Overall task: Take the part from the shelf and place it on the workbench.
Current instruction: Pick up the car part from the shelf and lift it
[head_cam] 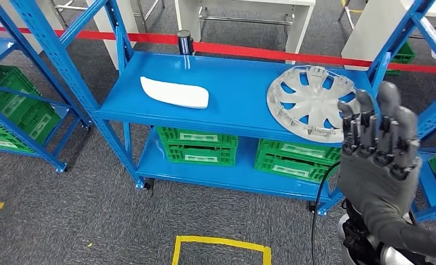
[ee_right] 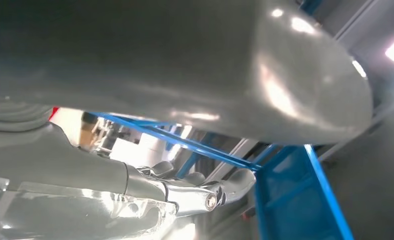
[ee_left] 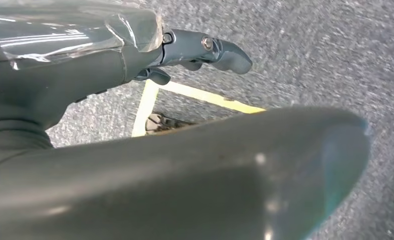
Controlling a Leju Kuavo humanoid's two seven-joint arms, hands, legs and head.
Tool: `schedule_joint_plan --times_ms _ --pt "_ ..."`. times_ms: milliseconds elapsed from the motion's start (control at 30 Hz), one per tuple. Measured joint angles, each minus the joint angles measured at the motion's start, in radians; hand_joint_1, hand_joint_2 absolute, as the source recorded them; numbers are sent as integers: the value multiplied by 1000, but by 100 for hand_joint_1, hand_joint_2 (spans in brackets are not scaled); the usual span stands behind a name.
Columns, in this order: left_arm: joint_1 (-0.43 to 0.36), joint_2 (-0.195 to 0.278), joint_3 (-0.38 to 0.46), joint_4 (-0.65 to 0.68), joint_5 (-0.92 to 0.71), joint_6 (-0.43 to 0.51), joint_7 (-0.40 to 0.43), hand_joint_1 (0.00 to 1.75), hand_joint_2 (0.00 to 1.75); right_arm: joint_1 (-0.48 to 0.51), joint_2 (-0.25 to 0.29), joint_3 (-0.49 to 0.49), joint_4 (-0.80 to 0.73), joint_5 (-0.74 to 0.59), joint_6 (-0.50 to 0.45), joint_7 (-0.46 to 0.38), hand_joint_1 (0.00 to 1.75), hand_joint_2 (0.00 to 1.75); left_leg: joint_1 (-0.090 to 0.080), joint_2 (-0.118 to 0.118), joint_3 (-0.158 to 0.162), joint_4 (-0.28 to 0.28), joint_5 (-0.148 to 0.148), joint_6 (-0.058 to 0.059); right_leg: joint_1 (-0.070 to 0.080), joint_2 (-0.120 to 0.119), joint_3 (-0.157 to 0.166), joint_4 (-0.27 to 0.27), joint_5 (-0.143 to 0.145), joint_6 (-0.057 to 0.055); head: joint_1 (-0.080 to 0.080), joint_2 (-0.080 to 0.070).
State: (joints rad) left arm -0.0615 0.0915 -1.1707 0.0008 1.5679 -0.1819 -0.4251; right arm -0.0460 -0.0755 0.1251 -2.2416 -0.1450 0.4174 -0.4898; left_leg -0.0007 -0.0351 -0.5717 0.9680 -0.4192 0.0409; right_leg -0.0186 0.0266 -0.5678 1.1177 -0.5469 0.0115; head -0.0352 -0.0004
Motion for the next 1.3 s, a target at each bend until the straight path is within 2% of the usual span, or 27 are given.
schedule_joint_plan --times_ms 67,100,133,167,200,233,300,333,400,467,567,600,633,667,733,767,833,933,967,1000,1067,1100,1133,1167,1233,1267,1300 --pt "1 -2 0 0 0 0 0 0 0 -1 1 -2 0 -1 1 0 0 0 -4 4 7 1 -11 4 1 -12 -89 131 -43 -6 1 0" --pt "1 -2 0 0 0 0 0 0 0 0 1 -3 1 -1 2 0 0 0 -6 5 13 1 -18 5 1 -13 -119 164 -48 -3 1 0" --pt "1 -3 0 0 0 0 -1 0 0 0 2 -4 1 -1 2 0 0 0 -7 5 21 1 -25 4 1 -14 -128 157 -34 6 1 0" --pt "2 -3 0 0 0 0 -1 0 0 0 2 -4 1 -1 2 0 0 0 -8 5 32 1 -33 3 1 -14 -117 110 -1 17 1 0" --pt "2 -3 0 0 0 0 -1 0 0 -1 3 -5 1 -1 3 0 0 0 -8 5 46 2 -43 1 1 -16 -90 33 45 27 1 0" --pt "2 -3 0 0 0 0 -1 0 0 -1 3 -5 1 -1 3 0 0 0 -10 5 58 3 -52 -3 3 -17 -64 -37 77 27 1 0" --pt "2 -3 0 0 0 0 -1 0 0 -2 5 -5 2 -1 3 0 0 0 -12 5 70 6 -70 -14 8 -20 -31 -117 104 5 0 0" --pt "2 -4 0 0 0 0 -1 0 0 -2 6 -5 2 -1 4 0 0 0 -13 6 72 10 -75 -20 10 -20 -27 -121 99 -10 0 0" --pt "2 -3 0 0 0 1 -1 0 0 -2 8 -6 2 -2 4 1 0 0 -13 10 73 23 -85 -29 5 -17 -12 -124 102 -23 -1 0" --pt "1 -1 0 1 0 3 -2 0 0 -4 11 -6 2 -1 4 2 0 0 -9 17 44 83 -102 -42 -1 -16 5 -126 95 -33 -2 0" --pt "0 -2 0 1 0 6 -2 0 0 -5 14 -6 3 -1 6 2 0 0 4 24 -82 270 -164 -62 -1 -15 20 -127 78 -41 -4 0" --pt "0 -2 0 1 0 7 -2 0 0 -5 15 -6 5 -1 6 2 0 0 8 25 -117 307 -171 -65 -1 -14 27 -127 71 -41 -5 0" --pt "0 -2 0 1 0 7 -1 0 0 -5 15 -6 7 -1 7 2 0 0 10 27 -136 311 -159 -66 -1 -13 35 -127 64 -40 -5 0" --pt "0 -2 0 1 0 7 -1 0 0 -4 15 -6 9 -2 7 1 0 0 11 28 -134 278 -124 -65 -1 -13 47 -127 56 -38 -5 0" --pt "1 -1 0 1 0 7 -2 0 0 -4 15 -6 13 -2 7 -1 0 0 9 30 -92 144 -26 -55 0 -13 70 -128 39 -34 -4 0" --pt "1 1 0 2 0 7 -2 0 0 -4 15 -6 16 -1 8 -2 0 0 5 31 -71 87 -4 -47 1 -12 76 -131 31 -31 -4 0" --pt "1 5 0 2 0 7 -4 0 0 -3 16 -6 21 1 9 -4 0 0 -4 30 -49 32 -1 -29 3 -11 83 -132 26 -19 -3 0" --pt "5 8 0 2 0 7 -8 0 0 -2 17 -6 26 7 10 -7 0 0 -4 28 -12 5 1 -7 5 -13 92 -109 31 1 -2 0" --pt "5 8 0 2 0 7 -8 0 0 -4 17 -6 27 8 10 -8 0 0 -2 28 3 0 0 -2 4 -15 79 -81 26 2 -1 0" --pt "5 7 0 2 0 7 -9 0 0 -4 17 -6 28 9 10 -8 0 0 -1 28 14 -4 -1 1 4 -16 49 -30 11 0 0 0" --pt "4 6 0 2 0 7 -10 0 0 -3 17 -5 31 9 9 -9 0 0 -3 27 21 -5 -11 5 3 -17 -43 99 -32 -6 1 0" --pt "6 5 0 2 0 7 -10 0 0 0 17 -5 33 9 9 -9 0 0 -3 27 25 -4 -17 5 3 -17 -85 145 -51 -6 0 0" --pt "7 5 0 2 0 7 -10 0 0 2 17 -5 34 8 9 -9 0 0 -4 26 31 -4 -23 4 3 -17 -109 157 -55 -2 0 0" --pt "8 4 0 2 0 7 -10 0 0 3 17 -5 35 6 9 -7 0 0 -5 25 40 -4 -30 2 2 -18 -113 130 -36 8 0 0" --pt "9 3 0 2 0 12 -10 0 0 5 17 -5 36 2 9 -3 0 0 -5 23 59 -3 -45 -5 1 -20 -74 -6 52 25 1 0" --pt "9 3 0 2 0 16 -9 0 0 5 18 -5 38 -2 10 0 0 0 -6 22 67 -1 -53 -10 2 -23 -56 -68 86 22 0 0" --pt "9 3 0 2 0 19 -9 0 0 5 19 -5 39 -5 10 4 0 0 -8 22 69 2 -60 -15 3 -25 -42 -107 110 12 0 0"
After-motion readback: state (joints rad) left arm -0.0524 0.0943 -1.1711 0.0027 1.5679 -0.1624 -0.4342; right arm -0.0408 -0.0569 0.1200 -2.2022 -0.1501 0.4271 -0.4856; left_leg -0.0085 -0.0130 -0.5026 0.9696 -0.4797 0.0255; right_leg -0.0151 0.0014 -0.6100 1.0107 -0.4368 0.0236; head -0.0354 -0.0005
